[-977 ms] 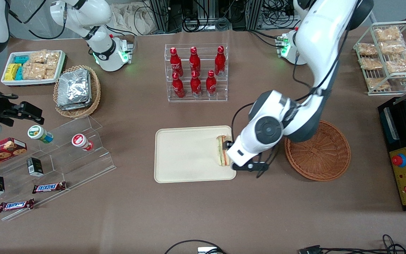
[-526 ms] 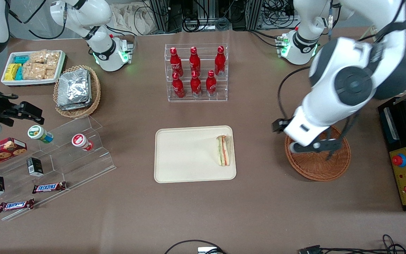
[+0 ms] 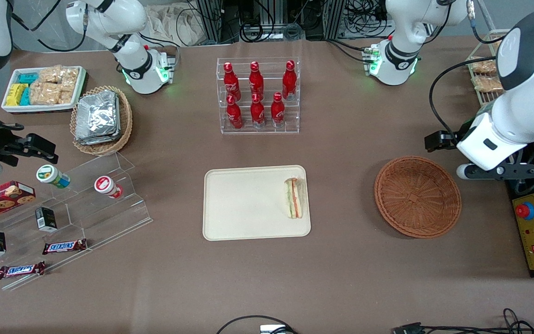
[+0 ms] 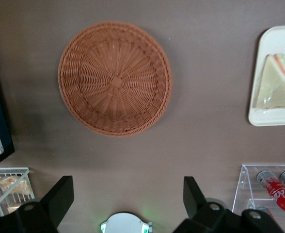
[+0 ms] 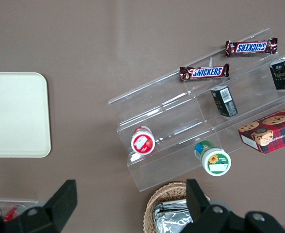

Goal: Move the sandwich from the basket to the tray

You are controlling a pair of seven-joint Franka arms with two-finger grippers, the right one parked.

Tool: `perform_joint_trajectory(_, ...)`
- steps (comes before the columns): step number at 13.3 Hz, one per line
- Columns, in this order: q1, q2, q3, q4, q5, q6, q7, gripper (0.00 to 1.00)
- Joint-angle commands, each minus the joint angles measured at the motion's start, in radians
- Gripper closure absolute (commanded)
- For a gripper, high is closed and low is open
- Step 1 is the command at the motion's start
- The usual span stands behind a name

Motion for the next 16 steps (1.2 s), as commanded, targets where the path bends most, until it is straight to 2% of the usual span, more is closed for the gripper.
perform_joint_trajectory(1,-0.004,-0.096,-0.004,-0.147,0.022,0.058,0.008,0.00)
perform_joint_trajectory(6,0.020,-0.110,-0.019,-0.162,0.024,0.069,0.008,0.00)
perform_joint_trajectory(11,0.357,-0.147,-0.346,-0.194,0.024,0.101,0.008,0.00)
perform_joint_trajectory(12,0.385,-0.150,-0.375,-0.201,0.027,0.109,0.008,0.00)
perform_joint_trajectory(16,0.384,-0.158,-0.375,-0.215,0.039,0.126,0.008,0.00)
